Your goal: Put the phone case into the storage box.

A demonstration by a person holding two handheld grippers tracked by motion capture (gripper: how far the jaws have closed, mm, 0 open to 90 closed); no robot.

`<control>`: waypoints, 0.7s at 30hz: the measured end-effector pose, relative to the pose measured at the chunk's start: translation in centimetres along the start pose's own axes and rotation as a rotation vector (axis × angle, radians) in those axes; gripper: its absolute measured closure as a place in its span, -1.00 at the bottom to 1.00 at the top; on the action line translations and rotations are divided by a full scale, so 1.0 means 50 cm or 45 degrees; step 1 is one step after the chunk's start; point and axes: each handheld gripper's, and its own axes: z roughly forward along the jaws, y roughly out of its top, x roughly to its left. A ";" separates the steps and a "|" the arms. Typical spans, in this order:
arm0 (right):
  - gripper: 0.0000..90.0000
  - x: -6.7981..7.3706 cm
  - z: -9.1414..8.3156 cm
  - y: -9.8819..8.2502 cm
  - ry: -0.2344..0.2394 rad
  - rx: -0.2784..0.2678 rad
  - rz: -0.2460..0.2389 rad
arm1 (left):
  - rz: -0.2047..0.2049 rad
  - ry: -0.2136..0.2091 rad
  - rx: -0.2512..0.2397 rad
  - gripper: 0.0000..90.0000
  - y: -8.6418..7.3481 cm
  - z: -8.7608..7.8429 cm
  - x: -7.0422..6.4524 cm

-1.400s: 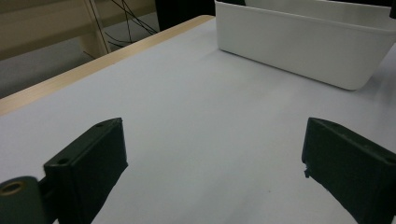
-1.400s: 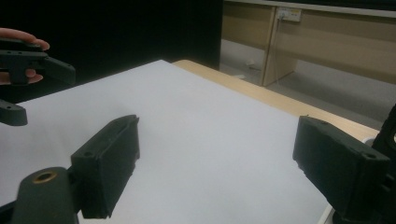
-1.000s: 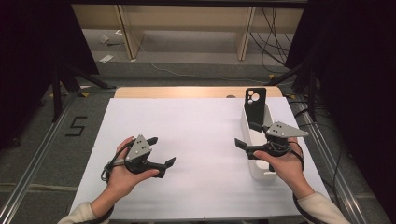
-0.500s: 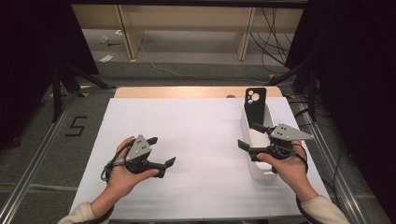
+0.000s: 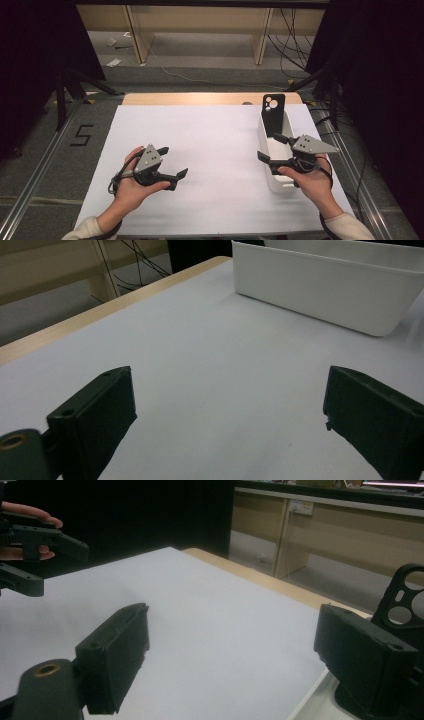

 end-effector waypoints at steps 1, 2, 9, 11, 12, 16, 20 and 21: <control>-0.65 0.000 -0.001 -0.001 -0.001 0.000 0.000 | 0.000 0.000 0.000 -0.86 0.000 0.000 0.000; -0.65 0.000 -0.002 -0.001 -0.003 -0.001 0.000 | -0.001 0.000 0.000 -0.86 0.000 0.000 0.000; -0.65 0.000 -0.010 -0.005 -0.015 -0.007 0.003 | -0.001 0.001 -0.001 -0.86 0.000 0.000 0.000; -0.65 -0.001 -0.012 -0.006 -0.018 -0.007 0.005 | -0.001 0.001 -0.001 -0.86 0.000 0.000 0.000; -0.65 -0.001 -0.013 -0.007 -0.018 -0.010 0.007 | 0.000 0.001 -0.001 -0.86 0.000 0.000 0.000; -0.65 -0.001 -0.016 -0.009 -0.022 -0.011 0.010 | -0.001 0.001 -0.001 -0.86 0.000 0.000 0.001; -0.65 -0.001 -0.018 -0.012 -0.023 -0.008 0.010 | -0.002 0.002 -0.002 -0.86 0.000 -0.001 0.001; -0.65 -0.001 -0.018 -0.012 -0.025 -0.009 0.009 | -0.001 0.002 -0.002 -0.87 0.000 -0.001 0.001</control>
